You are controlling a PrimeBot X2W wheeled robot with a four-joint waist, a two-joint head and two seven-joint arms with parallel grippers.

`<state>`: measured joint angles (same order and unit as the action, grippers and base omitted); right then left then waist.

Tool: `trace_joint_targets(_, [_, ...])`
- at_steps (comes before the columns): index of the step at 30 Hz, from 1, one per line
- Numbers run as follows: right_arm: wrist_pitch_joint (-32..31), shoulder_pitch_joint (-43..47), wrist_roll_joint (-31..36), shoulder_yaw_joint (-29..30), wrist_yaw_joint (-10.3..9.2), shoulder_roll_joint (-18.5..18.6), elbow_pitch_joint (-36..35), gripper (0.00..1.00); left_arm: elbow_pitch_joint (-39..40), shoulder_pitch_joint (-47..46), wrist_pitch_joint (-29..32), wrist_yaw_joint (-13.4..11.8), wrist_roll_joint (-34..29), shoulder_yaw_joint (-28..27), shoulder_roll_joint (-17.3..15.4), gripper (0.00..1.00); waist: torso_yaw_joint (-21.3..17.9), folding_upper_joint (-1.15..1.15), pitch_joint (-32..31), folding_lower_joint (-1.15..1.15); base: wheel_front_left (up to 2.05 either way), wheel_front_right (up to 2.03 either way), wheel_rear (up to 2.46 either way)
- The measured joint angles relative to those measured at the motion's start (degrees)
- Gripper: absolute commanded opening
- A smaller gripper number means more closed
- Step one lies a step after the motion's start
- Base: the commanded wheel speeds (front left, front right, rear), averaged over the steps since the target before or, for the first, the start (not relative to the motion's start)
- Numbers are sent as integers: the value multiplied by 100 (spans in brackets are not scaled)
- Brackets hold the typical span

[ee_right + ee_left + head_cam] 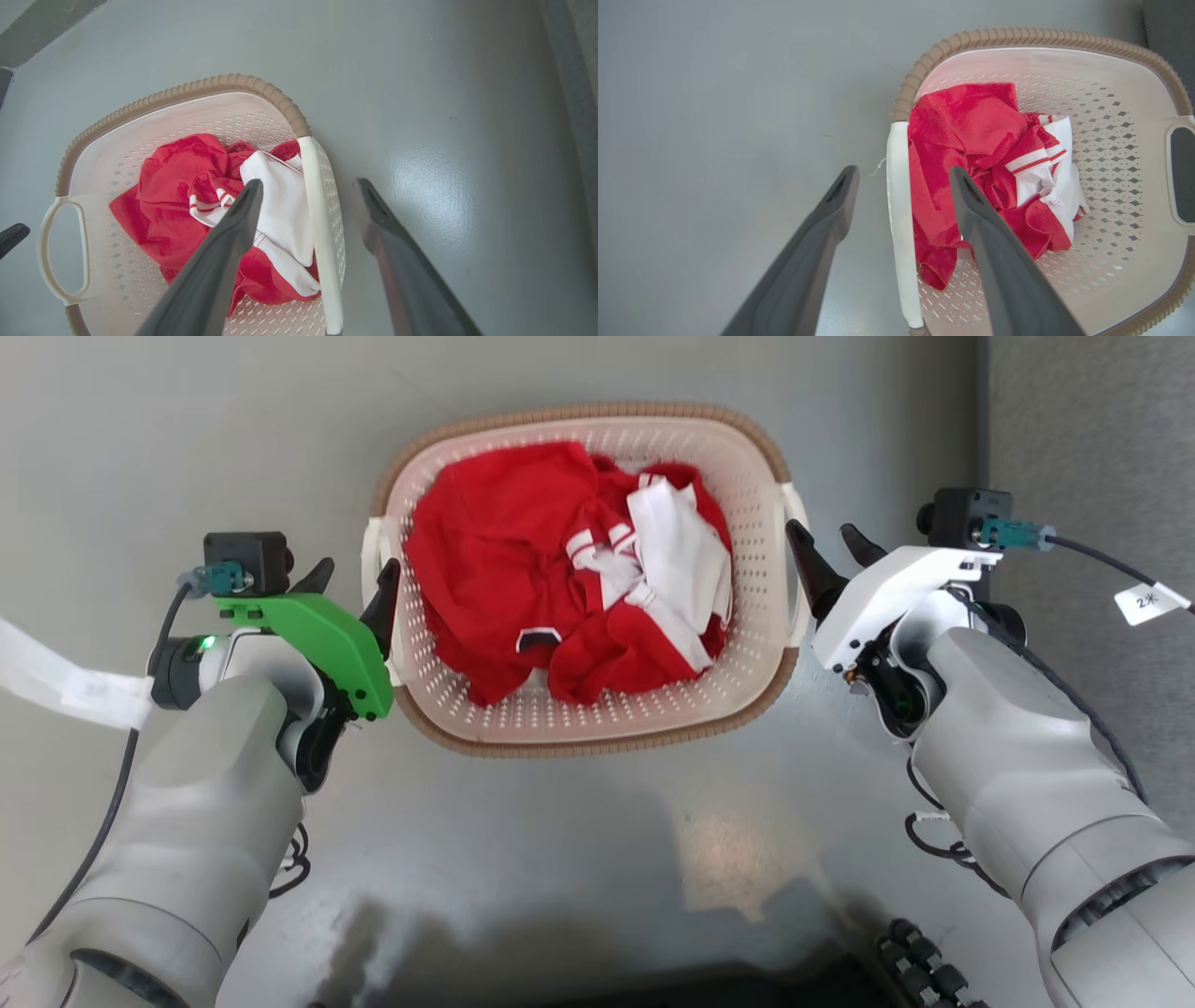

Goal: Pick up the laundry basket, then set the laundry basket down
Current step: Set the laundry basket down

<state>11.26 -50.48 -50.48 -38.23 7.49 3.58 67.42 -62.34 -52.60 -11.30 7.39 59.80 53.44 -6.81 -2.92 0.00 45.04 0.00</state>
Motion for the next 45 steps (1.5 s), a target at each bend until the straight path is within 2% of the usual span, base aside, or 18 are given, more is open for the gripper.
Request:
trace_joint_targets(10, [202, 115, -56, -89, 0, -2, -142, 100, 193, 169, -290, 0, -9, 13, -67, 100, -49, 0, -732, -1, 0, 0, 0])
trace_joint_targets(19, [286, 472, -56, -35, 0, 67, -236, 100, 439, 515, -313, 0, -4, -135, -79, 100, -28, 0, -1429, -1, 0, 0, 0])
trace_joint_targets(31, [311, 750, 188, 360, 0, 407, -1034, 100, 1207, 978, -312, 0, -324, -951, -269, 100, 141, 0, -2361, -1, 0, 0, 0])
trace_joint_targets(41, [311, 1468, 593, 931, 0, 626, -1762, 100, 1779, 1669, -312, -4, -837, -1562, -315, 100, 258, 0, -3149, -1, 0, 0, 0])
trace_joint_targets(45, [316, 1854, 801, 1156, -47, 633, -2092, 100, 2040, 2042, -312, -82, -993, -1860, -323, 100, 290, 0, -3466, -1, 0, 0, 0])
